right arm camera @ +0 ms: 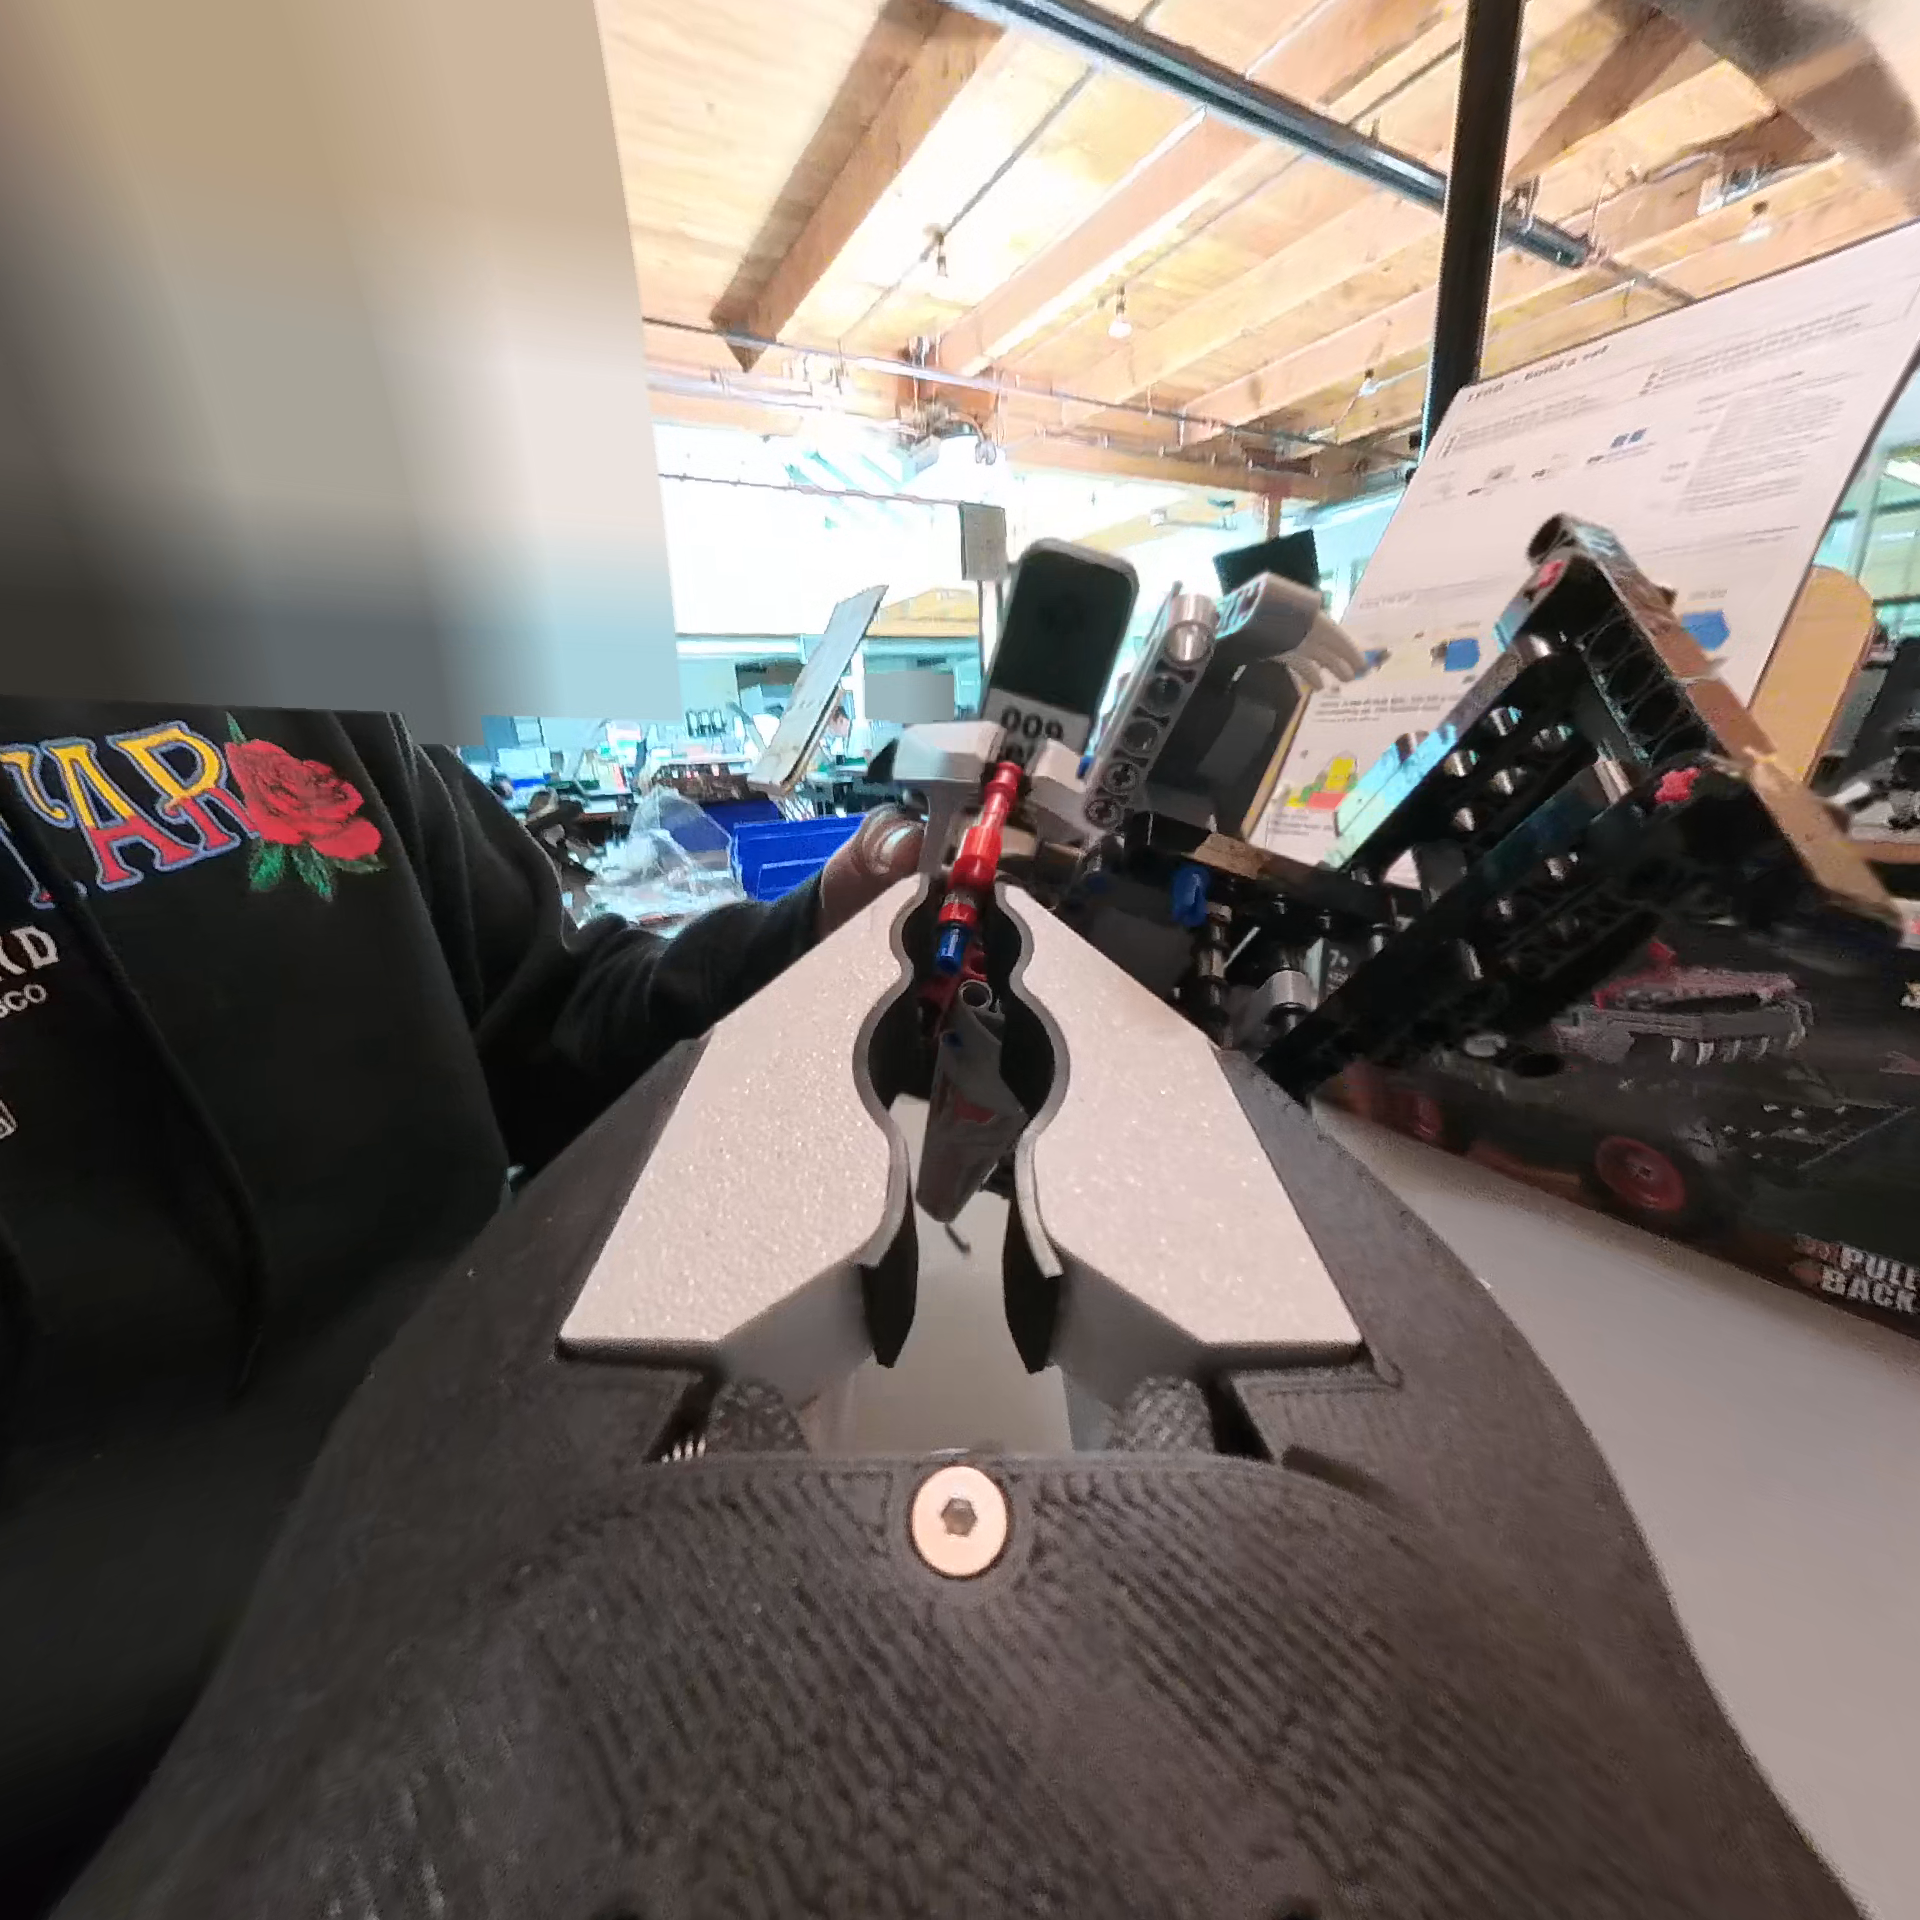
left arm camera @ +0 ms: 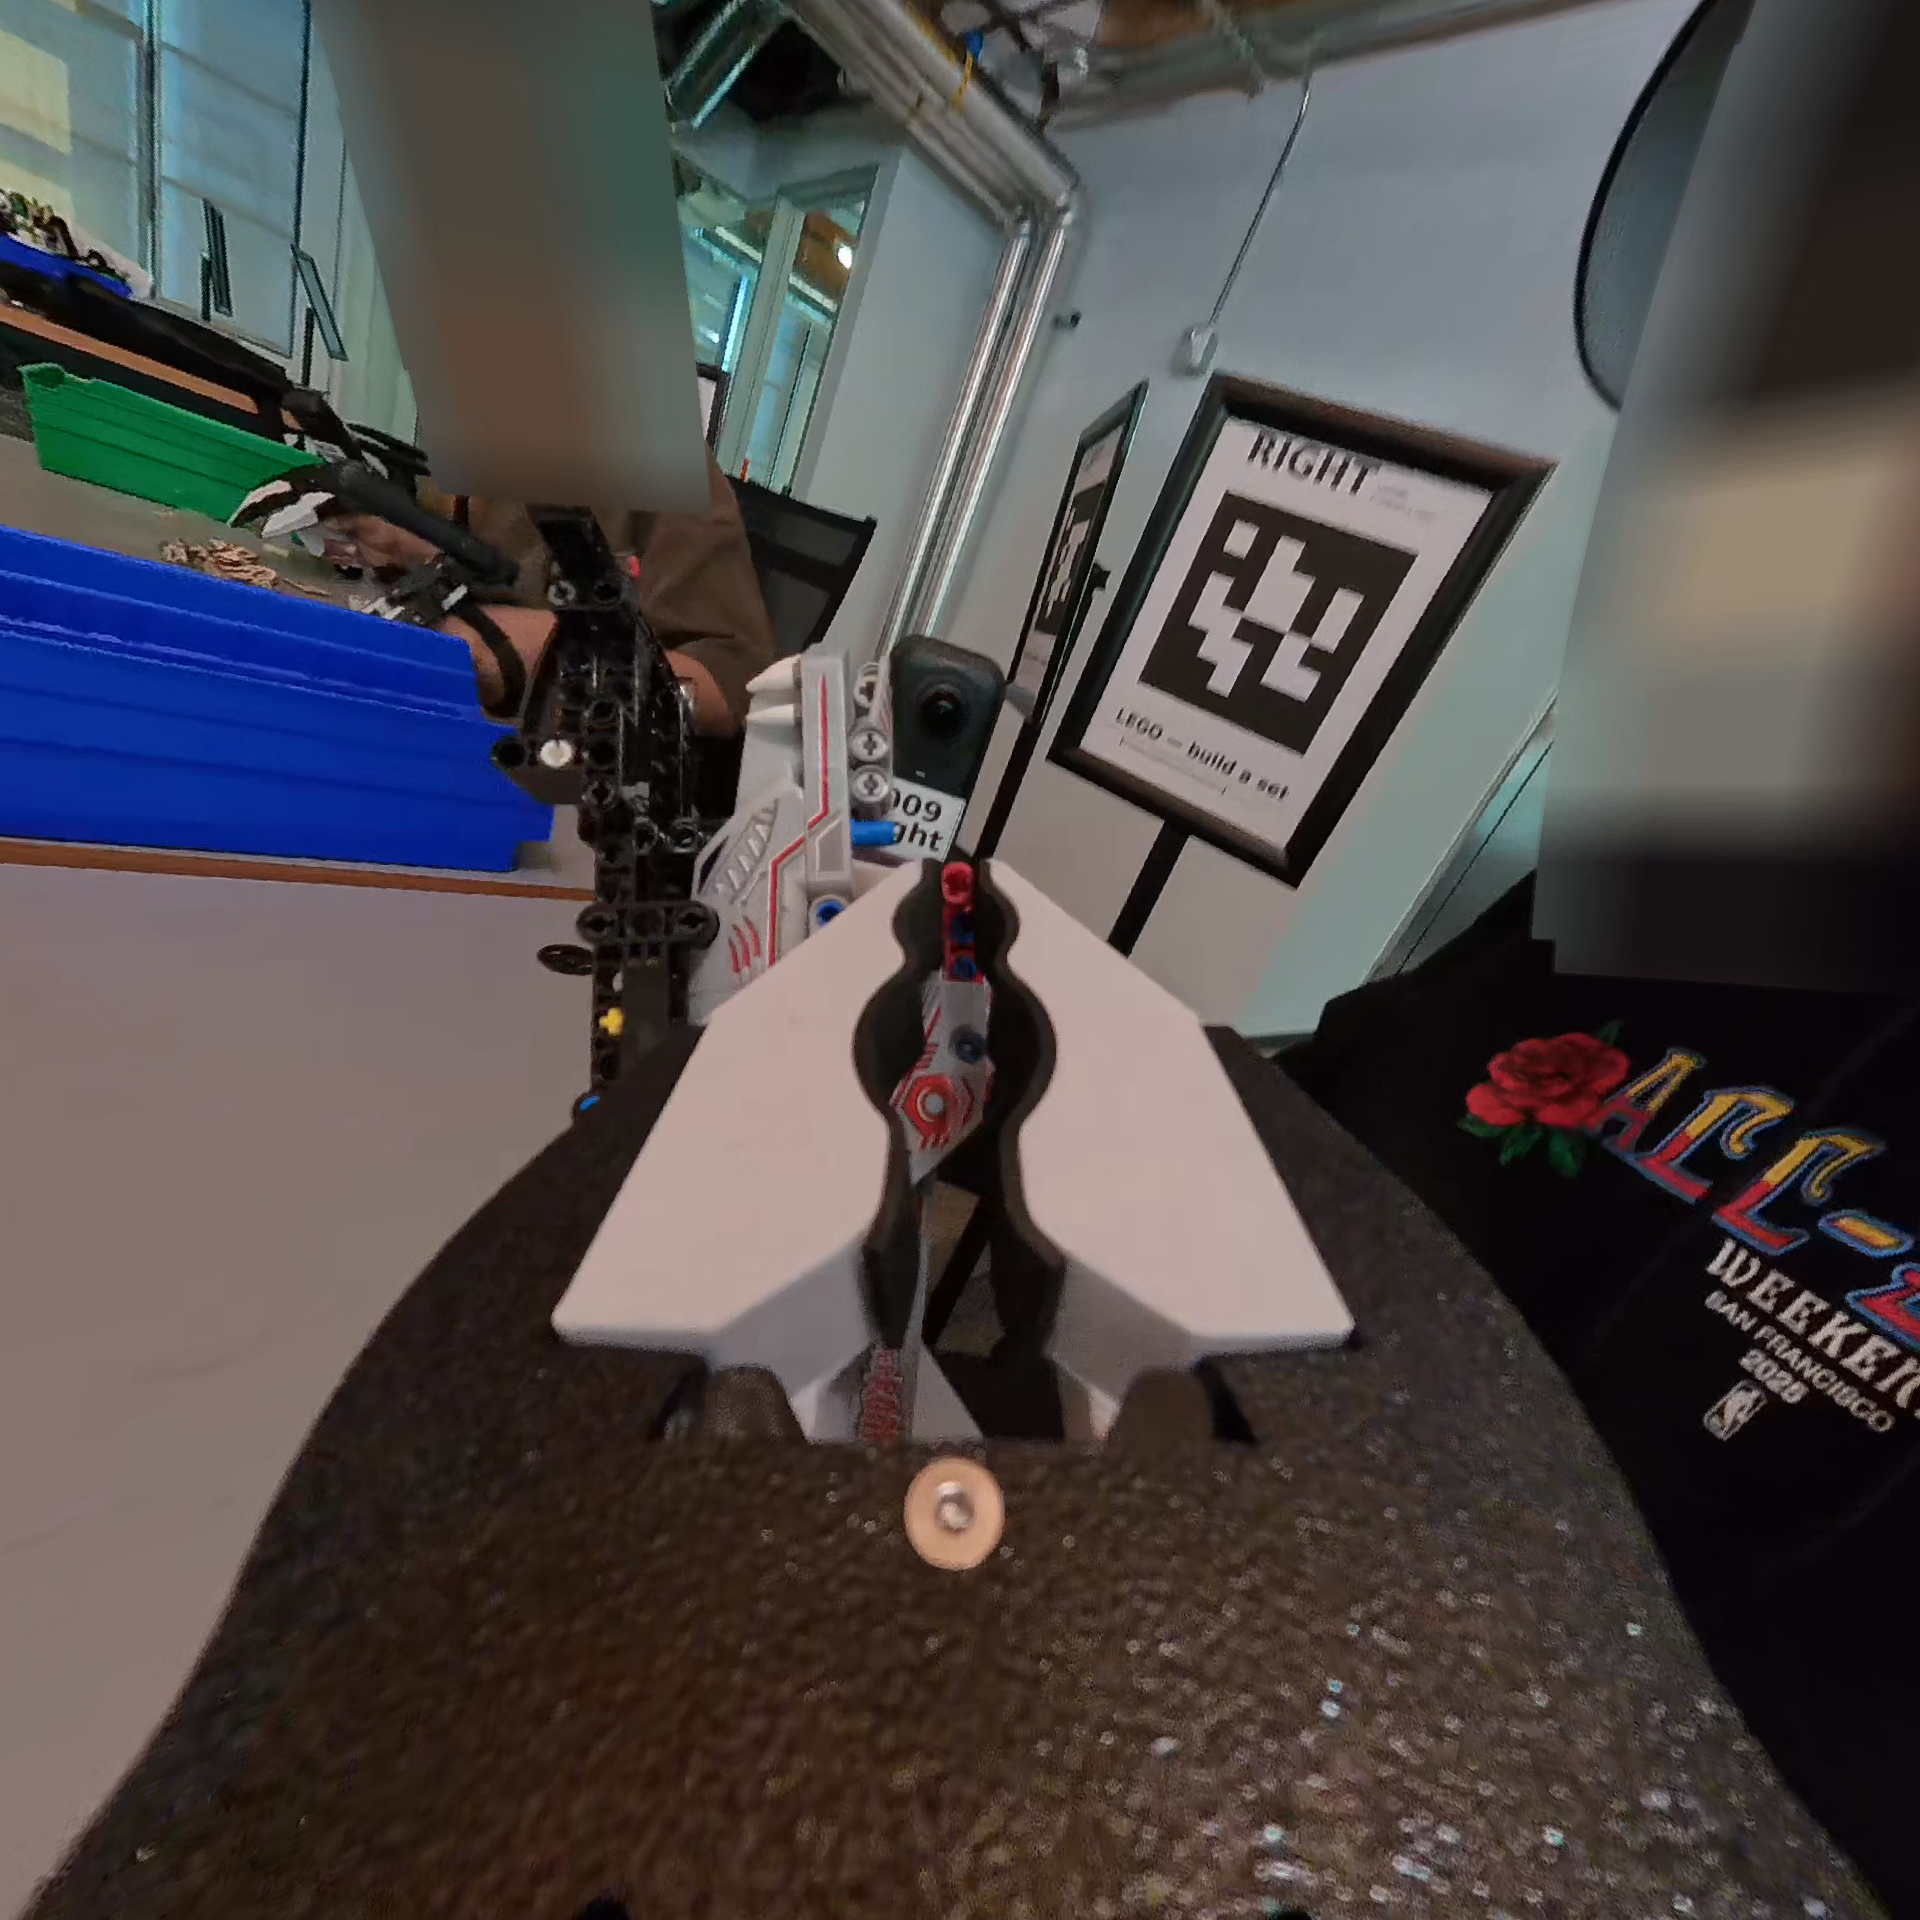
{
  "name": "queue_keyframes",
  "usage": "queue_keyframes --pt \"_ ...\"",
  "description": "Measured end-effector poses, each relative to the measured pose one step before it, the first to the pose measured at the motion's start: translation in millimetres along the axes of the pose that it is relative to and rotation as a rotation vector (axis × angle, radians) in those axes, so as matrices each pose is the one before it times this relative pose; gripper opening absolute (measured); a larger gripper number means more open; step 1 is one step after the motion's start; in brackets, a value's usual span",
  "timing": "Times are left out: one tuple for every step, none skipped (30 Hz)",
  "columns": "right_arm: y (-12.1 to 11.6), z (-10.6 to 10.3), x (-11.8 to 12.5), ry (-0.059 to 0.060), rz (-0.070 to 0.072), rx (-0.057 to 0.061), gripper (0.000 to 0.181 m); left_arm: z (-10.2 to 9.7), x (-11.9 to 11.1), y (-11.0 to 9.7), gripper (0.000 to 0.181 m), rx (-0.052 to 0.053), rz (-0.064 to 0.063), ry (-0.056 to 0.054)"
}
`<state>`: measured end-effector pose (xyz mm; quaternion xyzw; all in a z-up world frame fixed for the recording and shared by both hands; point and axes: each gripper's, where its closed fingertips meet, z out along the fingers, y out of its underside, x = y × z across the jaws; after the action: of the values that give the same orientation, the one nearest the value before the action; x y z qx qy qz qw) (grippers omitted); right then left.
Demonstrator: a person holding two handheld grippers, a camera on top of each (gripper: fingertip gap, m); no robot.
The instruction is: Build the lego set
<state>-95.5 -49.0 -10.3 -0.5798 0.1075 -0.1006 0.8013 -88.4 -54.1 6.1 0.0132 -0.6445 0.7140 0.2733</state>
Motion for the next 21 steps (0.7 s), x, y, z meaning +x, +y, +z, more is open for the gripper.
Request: queue_keyframes --pt "-0.59 0.01 0.61 0.001 0.0048 0.0098 0.007 -0.21 -1.97 0.21 0.004 0.0128 -0.0111 0.0011" --pt "0.02 -0.41 1.32 0.0043 0.0063 0.0057 0.007 -0.09 -2.39 0.88 0.004 0.0016 0.0043 -0.0082" --pt "1.36 -0.49 1.71 0.0062 0.0053 -0.0028 0.008 -0.07 -1.59 0.93 0.004 -0.0059 0.0159 -0.012" --pt "1.61 -0.38 1.3 0.0032 0.0044 -0.0034 0.007 0.11 -0.39 0.71 0.004 -0.0118 0.0203 -0.0121" --pt "0.81 -0.49 0.72 -0.0002 0.0049 0.0 0.007 0.2 0.6 0.28 0.004 -0.015 0.0243 -0.0094" --pt "0.16 -0.12 -0.21 -0.0037 0.0023 0.0004 0.007 -0.07 0.89 0.41 0.004 -0.0161 0.0281 -0.0093" --pt "0.83 0.27 -0.34 -0.0041 0.0015 -0.0099 0.007 -0.24 0.76 0.11 0.003 -0.012 0.028 -0.0083" --pt "0.56 0.37 -0.45 -0.0002 -0.0088 -0.0093 0.007 -0.26 0.43 0.23 0.004 -0.0098 0.0226 -0.0059" --pt "0.16 0.3 -0.35 0.0008 -0.0066 -0.0051 0.007 -0.04 -0.19 -0.04 0.004 -0.0041 0.0201 -0.0083" --pt "-0.4 -0.01 0.49 0.0054 -0.0045 0.0021 0.007 0.27 -0.25 0.01 0.004 0.0003 -0.0005 -0.0029" --pt "0.19 -0.02 0.48 0.0006 0.0026 0.0031 0.007 0.31 -0.24 0.57 0.004 0.0016 -0.0264 0.0065" --pt "0.41 -0.37 0.17 -0.0015 0.0 0.0037 0.007 -0.16 -1.57 0.48 0.004 0.0045 -0.0468 0.0037" --pt "1.0 0.05 0.99 0.0094 -0.0088 -0.0031 0.007 -0.32 -1.82 -0.06 0.004 0.0101 -0.0433 0.0017" --pt "1.66 0.63 1.43 0.0177 -0.021 -0.0141 0.007 -0.2 -0.63 0.01 0.004 0.009 -0.0241 0.004" --pt "0.4 0.24 0.68 0.013 -0.02 -0.0124 0.007 0.07 -0.26 -0.14 0.004 0.0043 -0.022 0.0013" --pt "-0.13 -0.18 0.48 0.0127 -0.0212 -0.0114 0.007 0.16 -0.29 -0.18 0.004 -0.0017 -0.0056 -0.0065" --pt "0.27 -0.08 0.76 0.0179 -0.0296 -0.0188 0.007 -0.08 -0.14 0.24 0.004 -0.0073 0.0069 -0.0074" --pt "0.63 -0.05 0.55 0.0184 -0.0351 -0.0239 0.007 -0.22 0.12 0.0 0.004 -0.0053 -0.0014 -0.0036" --pt "0.08 0.11 0.26 0.0149 -0.0299 -0.0215 0.007 -0.23 0.15 -0.28 0.004 0.0011 -0.0005 0.0005" --pt "-0.39 0.12 0.34 0.0145 -0.0302 -0.016 0.007 -0.17 0.27 -0.39 0.004 0.005 -0.0008 0.0063" --pt "-0.66 0.02 0.03 0.0118 -0.0245 -0.01 0.007 -0.14 0.0 -0.38 0.004 0.0077 -0.0053 0.008"
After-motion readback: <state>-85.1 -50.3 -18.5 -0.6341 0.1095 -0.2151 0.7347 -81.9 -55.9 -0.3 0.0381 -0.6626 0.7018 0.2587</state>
